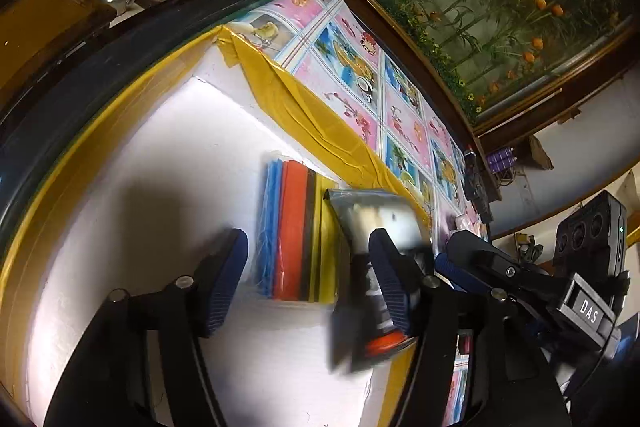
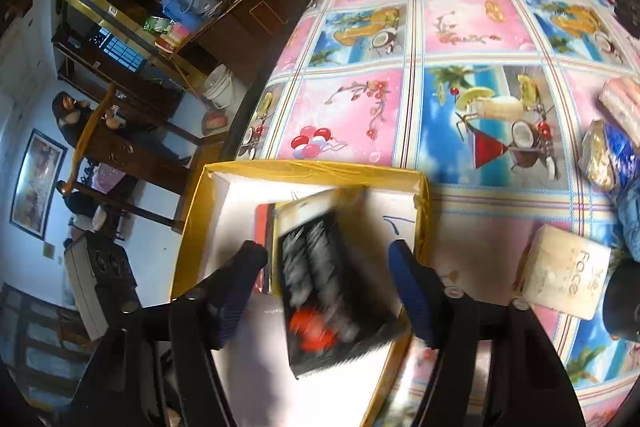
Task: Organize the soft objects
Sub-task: 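Carry both items into the yellow-rimmed white box and open both tools, then move the left tool to the white tissue pack and grasp it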
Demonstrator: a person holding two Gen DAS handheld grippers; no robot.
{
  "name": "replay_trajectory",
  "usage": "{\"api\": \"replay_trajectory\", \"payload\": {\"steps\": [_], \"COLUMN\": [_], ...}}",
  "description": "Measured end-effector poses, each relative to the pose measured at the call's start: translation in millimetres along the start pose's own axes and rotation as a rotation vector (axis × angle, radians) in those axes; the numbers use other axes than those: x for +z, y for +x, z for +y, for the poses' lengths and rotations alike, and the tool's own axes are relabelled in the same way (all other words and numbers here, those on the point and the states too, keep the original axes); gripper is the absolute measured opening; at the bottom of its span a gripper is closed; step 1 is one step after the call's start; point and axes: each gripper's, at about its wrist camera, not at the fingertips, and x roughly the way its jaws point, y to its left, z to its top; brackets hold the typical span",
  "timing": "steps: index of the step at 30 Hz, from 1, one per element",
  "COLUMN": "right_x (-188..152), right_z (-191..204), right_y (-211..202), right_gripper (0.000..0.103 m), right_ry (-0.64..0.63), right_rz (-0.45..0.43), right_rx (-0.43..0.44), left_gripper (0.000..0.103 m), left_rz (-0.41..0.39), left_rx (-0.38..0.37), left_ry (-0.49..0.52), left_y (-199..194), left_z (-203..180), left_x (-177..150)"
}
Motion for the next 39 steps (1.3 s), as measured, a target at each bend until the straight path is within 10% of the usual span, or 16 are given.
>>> {"api": "replay_trajectory", "payload": {"steps": [11,22,39], "right_x": [-50.4,-149.1,-165.2], "right_z": [-11.7,-135.5,-264.9], "right_y": [-97.0,-247.3,-243.5], "right_gripper": [0.073,0.092,0.091], "right_ry": [-0.198,-0.201,0.107], "right_rz": [-0.194,-0.444,-0.504], "right_rx": [-0.029,-0.27,-0.289], "left_gripper": [0.062,0.074,0.074], "left_rz": [-0.103,-0.007,0.059], "left_rx": [0.049,-0.013,0.123], "left_ry": [0.117,0.342,0.311], "left_y": [-61.3,-55.8,46.7], "left_z": [-39.9,-134.1,-181.2], "left_x": [-40.0,-114.8,-108.3]}}
